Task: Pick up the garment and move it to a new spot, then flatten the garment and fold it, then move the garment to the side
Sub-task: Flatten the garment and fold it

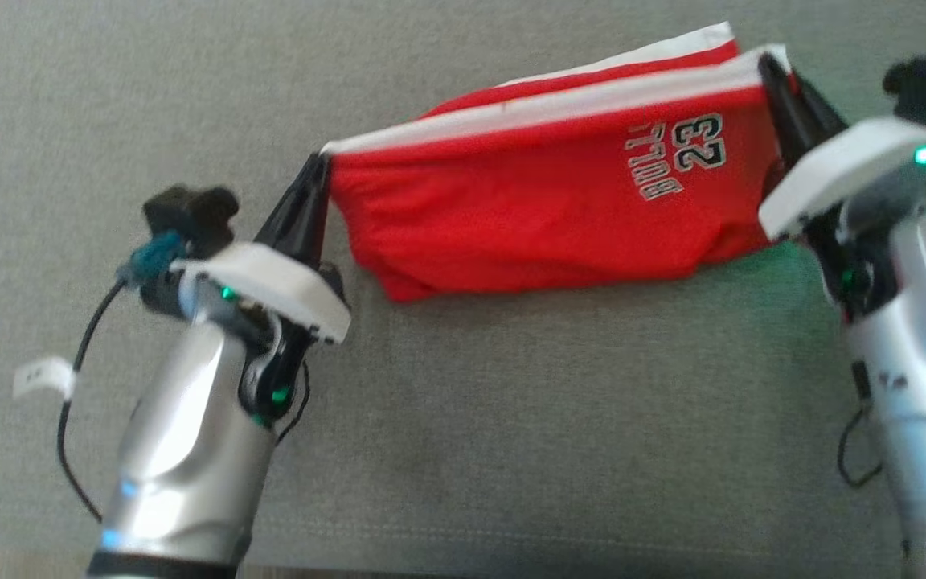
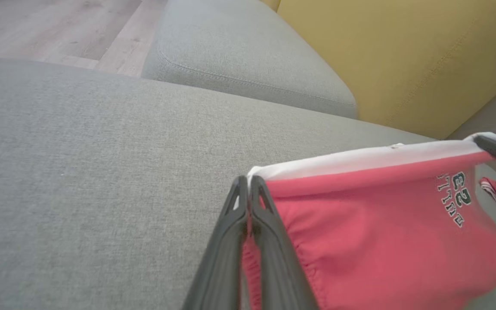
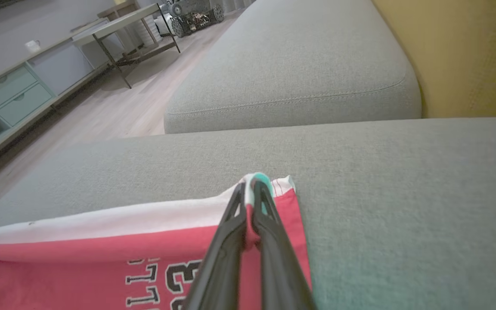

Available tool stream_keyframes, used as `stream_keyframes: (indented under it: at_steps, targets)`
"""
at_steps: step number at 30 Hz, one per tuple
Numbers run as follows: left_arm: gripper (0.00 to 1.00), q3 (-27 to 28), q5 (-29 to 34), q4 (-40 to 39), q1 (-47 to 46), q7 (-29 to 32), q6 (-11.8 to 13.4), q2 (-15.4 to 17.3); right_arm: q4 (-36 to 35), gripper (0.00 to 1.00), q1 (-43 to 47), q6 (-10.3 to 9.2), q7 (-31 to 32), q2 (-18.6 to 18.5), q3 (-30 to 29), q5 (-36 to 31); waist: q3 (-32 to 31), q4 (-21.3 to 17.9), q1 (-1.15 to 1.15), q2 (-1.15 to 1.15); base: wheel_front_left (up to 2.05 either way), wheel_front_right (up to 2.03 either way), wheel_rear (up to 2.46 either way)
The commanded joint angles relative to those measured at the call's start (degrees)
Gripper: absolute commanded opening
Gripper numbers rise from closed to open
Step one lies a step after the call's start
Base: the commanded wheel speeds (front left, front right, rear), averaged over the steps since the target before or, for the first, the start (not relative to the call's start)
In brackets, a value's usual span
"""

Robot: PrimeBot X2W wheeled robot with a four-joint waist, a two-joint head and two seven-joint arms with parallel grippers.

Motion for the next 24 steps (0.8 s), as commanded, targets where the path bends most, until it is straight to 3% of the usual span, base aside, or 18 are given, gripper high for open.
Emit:
stream_keyframes:
  at_steps: [1,7,8,9,10,11,12,13,19,24]
  targets:
    - [0.0,0.7,-0.8,0.7,-4.1,-0.6,-0.4,0.7,1.6,0.0,-3.9,-0.05,-0.9,-1.0,1.7,0.8,2.2,1.8,0.0,0.0,0.0,0.0,0.0]
    - [0.0,-2.3,-3.3,9.5,-11.0,-1.7,-1.3,0.4,12.3,0.0,-11.5,-0.05,-4.6,-1.9,4.9,3.2,3.9,2.7,0.0,0.0,0.0,0.0,0.0]
    - [0.0,-2.9,-4.0,10.8,-11.8,-1.9,-1.4,0.3,13.7,0.08,-12.4,-0.05,-5.2,-1.9,5.6,3.7,4.0,2.8,0.0,0.0,0.0,0.0,0.0]
    - [0.0,-3.4,-4.5,12.0,-12.5,-2.1,-1.5,0.3,15.0,0.44,-13.1,-0.05,-6.0,-1.9,6.3,4.1,4.2,2.7,0.0,0.0,0.0,0.0,0.0]
    - [0.39,-3.9,-5.1,13.1,-13.0,-2.3,-1.5,0.3,16.0,1.0,-13.7,-0.05,-6.9,-1.8,7.1,4.6,4.2,2.6,0.0,0.0,0.0,0.0,0.0]
    - [0.83,-4.4,-5.6,14.0,-13.4,-2.7,-1.6,0.3,16.9,1.0,-14.2,-0.05,-8.0,-1.7,7.7,5.1,4.3,2.5,0.0,0.0,0.0,0.0,0.0]
    - [0.83,-4.4,-5.6,14.0,-13.4,-2.7,-1.6,0.3,16.9,1.0,-14.2,-0.05,-8.0,-1.7,7.7,5.1,4.3,2.5,0.0,0.0,0.0,0.0,0.0]
    - [1.0,-4.7,-5.9,14.8,-13.8,-3.5,-1.6,0.3,17.7,1.0,-14.5,-0.05,-9.4,-1.5,8.3,5.5,4.3,2.2,0.0,0.0,0.0,0.0,0.0]
    - [1.0,-3.4,-6.4,16.4,-12.1,-8.7,-0.3,0.4,19.4,1.0,-13.5,-0.05,-21.2,-0.4,12.1,5.6,2.6,-0.1,0.0,0.0,0.0,0.0,0.0]
    - [1.0,1.4,-2.4,6.4,-7.6,-9.4,3.9,1.3,15.6,1.0,-10.2,-0.05,-25.3,-0.9,12.1,2.2,0.8,-1.8,0.0,0.0,0.0,0.0,0.0]
